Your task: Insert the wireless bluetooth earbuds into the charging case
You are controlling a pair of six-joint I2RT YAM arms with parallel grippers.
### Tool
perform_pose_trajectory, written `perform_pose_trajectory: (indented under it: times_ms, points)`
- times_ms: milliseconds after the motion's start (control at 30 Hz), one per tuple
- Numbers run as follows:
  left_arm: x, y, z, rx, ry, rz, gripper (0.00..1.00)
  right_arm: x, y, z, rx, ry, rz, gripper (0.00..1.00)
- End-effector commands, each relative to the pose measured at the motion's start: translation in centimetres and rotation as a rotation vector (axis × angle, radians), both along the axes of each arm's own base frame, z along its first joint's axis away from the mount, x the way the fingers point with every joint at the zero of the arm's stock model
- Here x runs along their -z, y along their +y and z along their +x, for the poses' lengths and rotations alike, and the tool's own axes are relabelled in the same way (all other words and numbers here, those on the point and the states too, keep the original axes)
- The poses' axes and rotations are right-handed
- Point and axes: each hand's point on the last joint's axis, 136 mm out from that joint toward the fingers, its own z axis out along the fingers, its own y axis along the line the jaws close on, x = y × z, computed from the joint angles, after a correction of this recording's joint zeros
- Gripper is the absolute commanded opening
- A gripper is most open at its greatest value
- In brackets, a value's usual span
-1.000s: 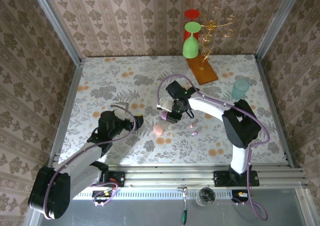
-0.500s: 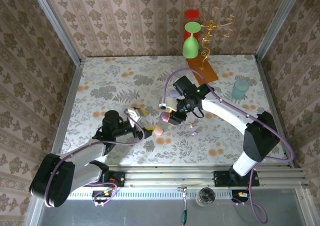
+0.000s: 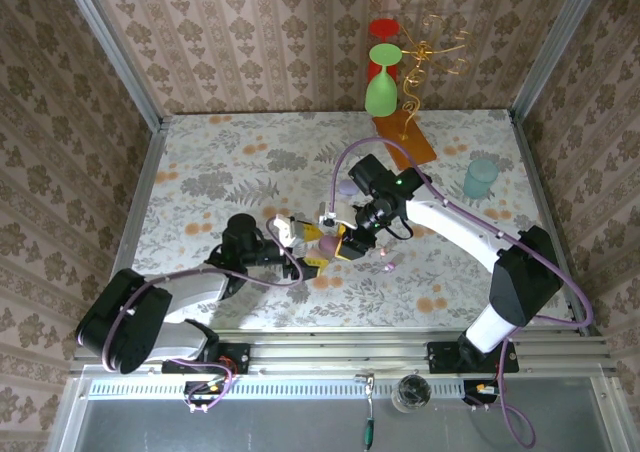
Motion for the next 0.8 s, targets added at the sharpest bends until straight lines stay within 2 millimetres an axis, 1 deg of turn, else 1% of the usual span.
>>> perform_pose_trajectory:
  times_ms: [0,467,600,767]
  points:
    - [-1.79,-0.73,-0.56,0.063,-0.015,-0.05,0.71,-1.82,0.38,-1.02,-0.042,-0.015,0.061,0.36]
    - [-2.19,-1.11,-0.63,0.081,0.022,-0.058,0.59,-1.73,0.47,-1.24,-0.055,-0.016,0.07,0.36]
    - [-2.12,-1.17,-0.4,0.072,0.027,-0.057,0.53,-1.61,0.49,-1.13,-0.052,-0.02,0.07,0.36]
    - [-1.98,-1.21,-0.36,0.072,0.039,-0.066,0.52,-1.39,0.45,-1.04,-0.05,-0.021,0.064,0.36]
